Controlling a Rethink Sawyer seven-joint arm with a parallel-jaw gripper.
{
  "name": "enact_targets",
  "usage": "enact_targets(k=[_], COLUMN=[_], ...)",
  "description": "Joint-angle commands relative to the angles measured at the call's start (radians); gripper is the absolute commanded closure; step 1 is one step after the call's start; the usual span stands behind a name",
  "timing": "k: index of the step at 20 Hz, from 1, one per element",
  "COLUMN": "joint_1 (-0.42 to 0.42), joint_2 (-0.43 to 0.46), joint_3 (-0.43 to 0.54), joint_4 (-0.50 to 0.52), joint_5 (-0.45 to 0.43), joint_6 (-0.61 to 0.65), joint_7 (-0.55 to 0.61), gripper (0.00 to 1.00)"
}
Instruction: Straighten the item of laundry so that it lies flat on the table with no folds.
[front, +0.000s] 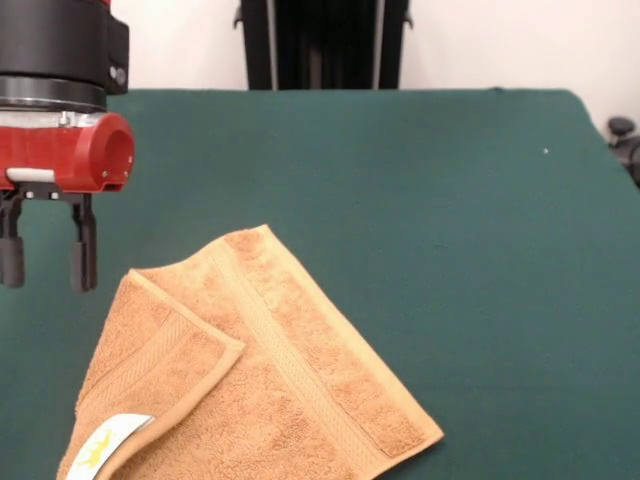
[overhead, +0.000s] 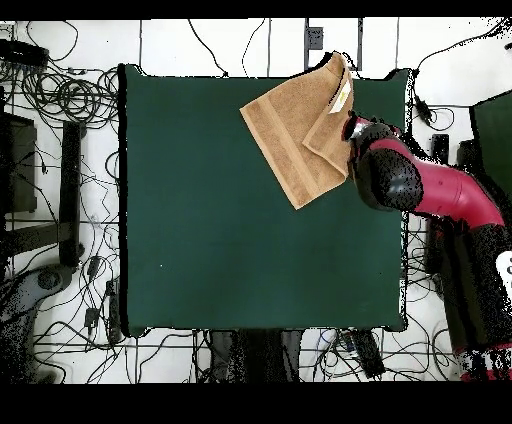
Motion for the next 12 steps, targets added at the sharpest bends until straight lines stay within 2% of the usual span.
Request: enact_targets(k=[1,8,9,10,11,12], joint_1=[0.006,0.008,0.0,-0.014,-0.024,-0.027], joint_2=[0.09,0.055,0.047,0.051,0.057,0.053], joint_3=[0.183,0.18,0.2,0.238,0.264,0.27], joint_4=[0.144,0.169,0.176,0.174,0.18,0.192], joint_5=[-0.03,-0.03,-0.041,-0.052,-0.045,-0.035], joint_6=[0.179,0.208,0.233,0.322,0.391,0.412], joint_7=[-0.213,-0.166,-0.214,-0.34,-0.409,-0.407], gripper=[0.0,0.0,0.0,0.0,0.0,0.0])
